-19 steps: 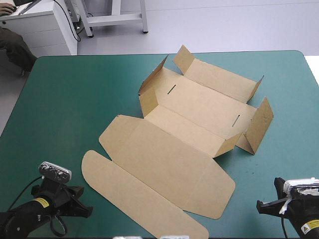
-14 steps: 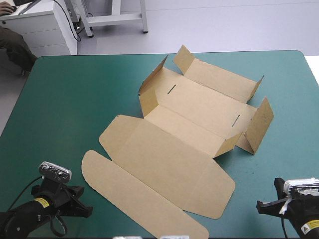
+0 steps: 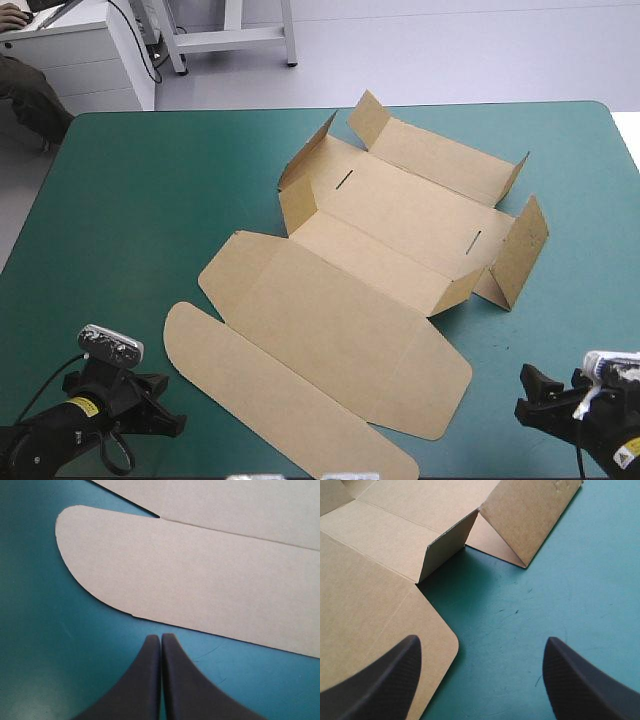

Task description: Fold the box

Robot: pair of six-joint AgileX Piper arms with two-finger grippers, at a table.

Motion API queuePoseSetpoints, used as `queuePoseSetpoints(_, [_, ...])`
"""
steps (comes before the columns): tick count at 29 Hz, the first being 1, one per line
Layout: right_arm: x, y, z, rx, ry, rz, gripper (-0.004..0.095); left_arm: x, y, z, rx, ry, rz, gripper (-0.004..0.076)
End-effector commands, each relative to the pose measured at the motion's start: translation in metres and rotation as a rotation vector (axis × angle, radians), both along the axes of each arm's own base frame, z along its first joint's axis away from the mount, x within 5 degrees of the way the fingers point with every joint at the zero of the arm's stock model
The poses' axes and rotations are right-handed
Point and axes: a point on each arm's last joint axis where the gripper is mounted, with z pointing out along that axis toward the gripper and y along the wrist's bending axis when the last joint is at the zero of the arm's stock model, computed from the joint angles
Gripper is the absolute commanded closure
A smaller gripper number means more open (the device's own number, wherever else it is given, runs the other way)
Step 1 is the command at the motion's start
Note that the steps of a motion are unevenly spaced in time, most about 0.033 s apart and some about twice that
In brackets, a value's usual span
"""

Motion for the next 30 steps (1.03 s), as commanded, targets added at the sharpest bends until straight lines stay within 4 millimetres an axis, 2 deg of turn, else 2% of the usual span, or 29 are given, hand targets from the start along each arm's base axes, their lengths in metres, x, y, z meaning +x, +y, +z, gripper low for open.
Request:
queuePoseSetpoints(1, [0.024,0.004,0.02,0.066,0.015,-0.008,0.0229,0.005,-0.001,0.011,-0.032,-0.059,0.012,0.0731])
queuePoseSetpoints(2, [0.039,0.005,0.025,0.081,0.041,-0.011,0.0228,0.005,-0.001,0.011,-0.032,-0.059,0.012,0.0731])
queuePoseSetpoints(7, [0.08,0.01,0.03,0.165,0.081,-0.022,0.0206,0.005,-0.001,0.011,-0.032,-0.059,0.012,0.0731])
queuePoseSetpoints(11, [0.106,0.016,0.034,0.266,0.088,-0.024,0.015,0.005,-0.001,0.011,-0.032,-0.059,0.012,0.0731])
queuePoseSetpoints(18, [0.149,0.025,0.03,0.397,0.169,-0.023,0.0147,0.005,-0.002,0.011,-0.032,-0.058,0.012,0.0731])
queuePoseSetpoints(24, [0.186,0.027,0.015,0.441,0.321,-0.07,0.0147,0.005,-0.002,0.011,-0.034,-0.057,0.014,0.0731])
queuePoseSetpoints(30, [0.212,0.031,-0.007,0.522,0.441,-0.125,0.0148,0.005,-0.002,0.011,-0.034,-0.057,0.014,0.0731])
